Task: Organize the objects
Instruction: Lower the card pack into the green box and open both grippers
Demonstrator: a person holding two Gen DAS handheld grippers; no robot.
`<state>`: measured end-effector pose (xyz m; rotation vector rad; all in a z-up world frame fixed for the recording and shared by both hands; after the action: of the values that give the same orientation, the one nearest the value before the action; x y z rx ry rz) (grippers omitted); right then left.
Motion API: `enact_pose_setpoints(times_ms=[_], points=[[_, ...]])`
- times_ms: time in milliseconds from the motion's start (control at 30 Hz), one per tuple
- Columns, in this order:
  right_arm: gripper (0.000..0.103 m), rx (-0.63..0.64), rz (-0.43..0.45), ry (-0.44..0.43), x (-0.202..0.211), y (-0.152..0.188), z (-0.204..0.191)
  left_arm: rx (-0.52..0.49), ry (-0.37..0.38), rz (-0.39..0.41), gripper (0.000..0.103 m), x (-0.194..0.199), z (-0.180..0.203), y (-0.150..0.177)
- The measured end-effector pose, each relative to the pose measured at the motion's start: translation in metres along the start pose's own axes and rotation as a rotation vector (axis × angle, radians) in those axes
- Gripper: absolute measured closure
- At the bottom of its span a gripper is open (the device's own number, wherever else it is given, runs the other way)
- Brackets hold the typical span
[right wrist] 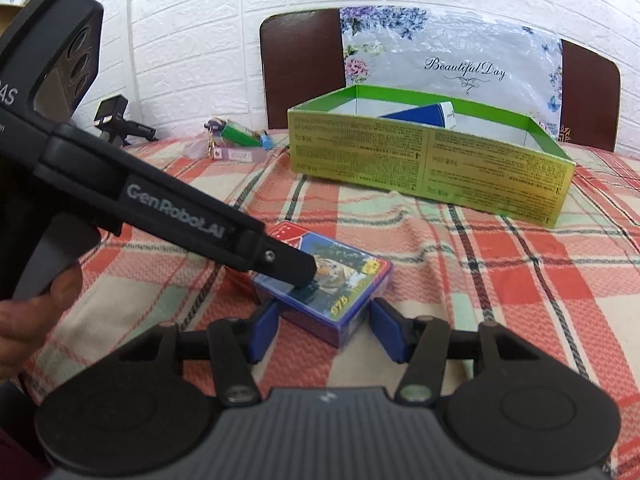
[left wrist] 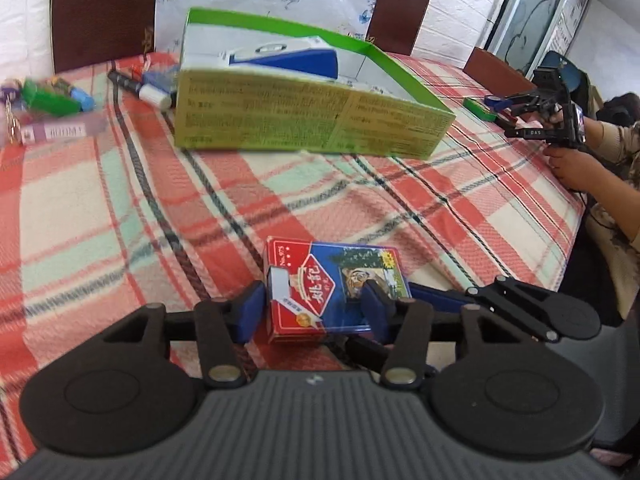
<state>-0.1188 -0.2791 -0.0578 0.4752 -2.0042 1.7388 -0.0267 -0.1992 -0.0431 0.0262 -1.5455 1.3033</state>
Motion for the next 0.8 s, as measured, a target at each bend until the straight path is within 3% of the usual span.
enact_pose_setpoints(times_ms=[167,400,533,567,667,800], points=[[0.052,0.012,0.121,0.050,0.008,-0.029,0.011,-0.022,0.027,0.091,0.048,0.007,0.007,-0.041],[0.052,0.043,0.246,0.142,-0.012,-0.102,0.055,-0.025,0.016,0.224,0.048,-0.012,0.010,-0.125],[0.052,0.015,0.242,0.182,-0.049,-0.136,0.081,0.006,-0.008,0.226,0.040,-0.043,-0.002,-0.160],[0.052,0.013,0.230,0.189,-0.061,-0.142,0.085,0.007,-0.042,0.227,0.031,-0.051,-0.007,-0.166],[0.054,0.039,0.143,0.232,-0.105,-0.151,0.091,0.039,-0.201,0.193,0.025,-0.070,-0.025,-0.171],[0.054,0.068,0.138,0.241,-0.118,-0.147,0.084,0.108,-0.177,0.200,0.025,-0.053,-0.043,-0.160]])
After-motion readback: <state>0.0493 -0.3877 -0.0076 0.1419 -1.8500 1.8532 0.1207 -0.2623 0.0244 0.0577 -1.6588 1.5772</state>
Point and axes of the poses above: each gripper's, at about its wrist camera, not at the fingertips, and x roughly against the way its jaws point, z to its right, y to its underside, the point moved 4 cm from there along -x, roughly the way its jaws point, and after that the axes turned 4 degrees about -y, right-handed, at the moved point
